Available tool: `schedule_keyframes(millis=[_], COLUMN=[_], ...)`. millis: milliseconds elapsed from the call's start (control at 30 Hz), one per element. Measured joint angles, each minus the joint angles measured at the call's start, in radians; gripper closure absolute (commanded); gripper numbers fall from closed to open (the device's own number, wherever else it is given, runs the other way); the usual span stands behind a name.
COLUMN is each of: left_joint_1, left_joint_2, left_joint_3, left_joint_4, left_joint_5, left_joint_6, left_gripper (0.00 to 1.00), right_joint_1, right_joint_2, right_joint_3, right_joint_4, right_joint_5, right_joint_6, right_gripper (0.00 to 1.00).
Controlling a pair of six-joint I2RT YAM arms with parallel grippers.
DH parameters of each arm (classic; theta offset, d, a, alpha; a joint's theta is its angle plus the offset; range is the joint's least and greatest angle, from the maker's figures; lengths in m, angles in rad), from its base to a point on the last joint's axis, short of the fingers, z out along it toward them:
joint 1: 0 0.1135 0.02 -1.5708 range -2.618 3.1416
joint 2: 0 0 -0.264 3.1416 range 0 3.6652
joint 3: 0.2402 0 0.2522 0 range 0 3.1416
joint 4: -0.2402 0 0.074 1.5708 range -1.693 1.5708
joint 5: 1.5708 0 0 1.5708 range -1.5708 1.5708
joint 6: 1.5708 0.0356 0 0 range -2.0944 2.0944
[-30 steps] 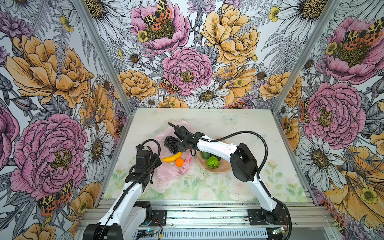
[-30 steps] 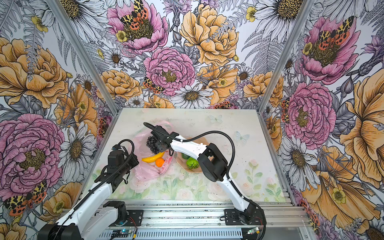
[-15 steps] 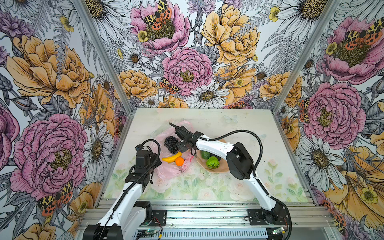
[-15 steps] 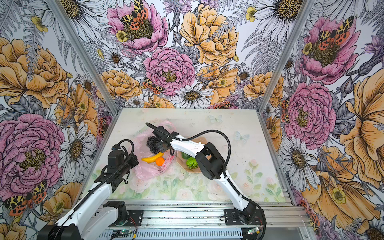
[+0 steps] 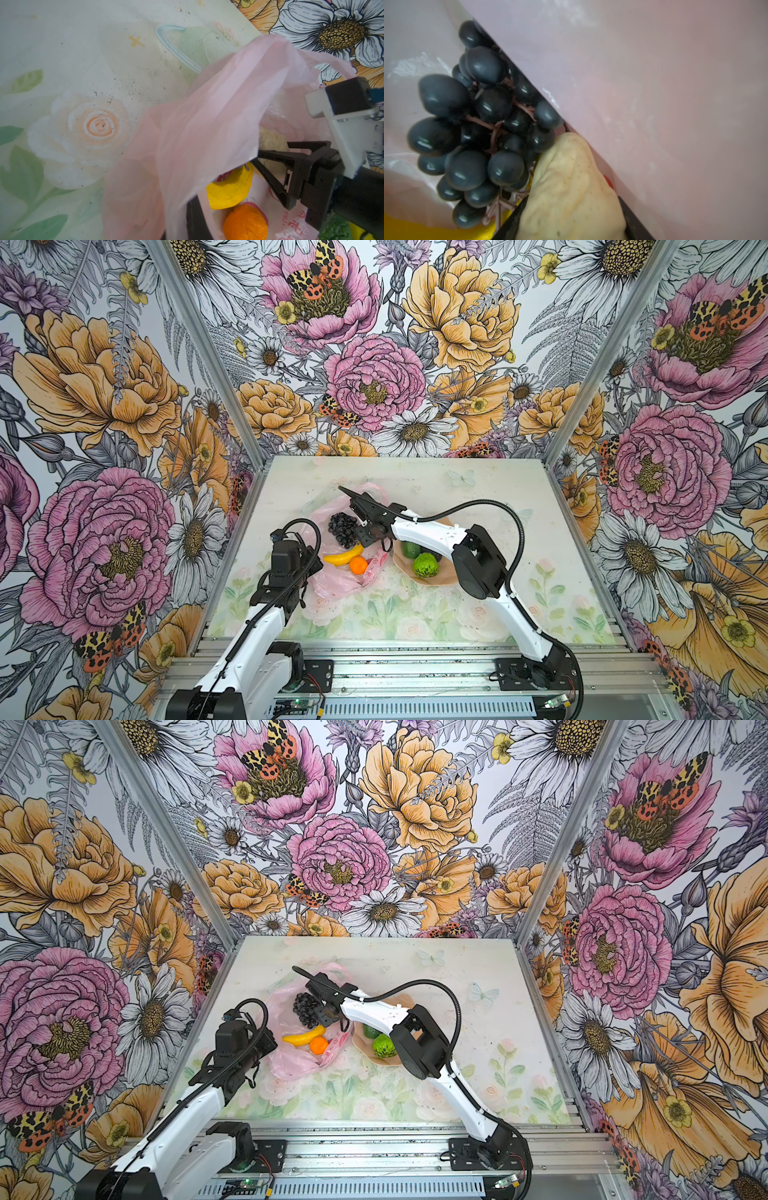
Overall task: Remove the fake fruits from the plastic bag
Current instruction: 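Lift the cream pear out with the right gripper over the bowl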
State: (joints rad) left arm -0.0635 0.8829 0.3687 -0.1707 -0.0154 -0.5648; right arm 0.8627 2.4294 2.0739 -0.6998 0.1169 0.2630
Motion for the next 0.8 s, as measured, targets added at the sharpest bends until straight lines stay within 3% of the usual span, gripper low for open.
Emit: schedule_keyframes(millis=[533,800], left_joint_1=[0.0,0.0], left_joint_2=[-0.018,-0.019], left_joint_3=[0.0,0.0], left_joint_4=[0.0,-0.001], left_joint_5=[-0.017,-0.022], left_joint_6=[0.0,0.0], left_gripper=[1.0,1.0], right_joint_1=[0.037,0.039], right_joint_2=[-0.172,-0.324], right_joint_3=[-0.076,-0.327], right_joint_4=[-0.006,0.116], right_joint_5=[0.002,-0.019], right_joint_6=[0.009,0.021], right_gripper=[0.47,0.51])
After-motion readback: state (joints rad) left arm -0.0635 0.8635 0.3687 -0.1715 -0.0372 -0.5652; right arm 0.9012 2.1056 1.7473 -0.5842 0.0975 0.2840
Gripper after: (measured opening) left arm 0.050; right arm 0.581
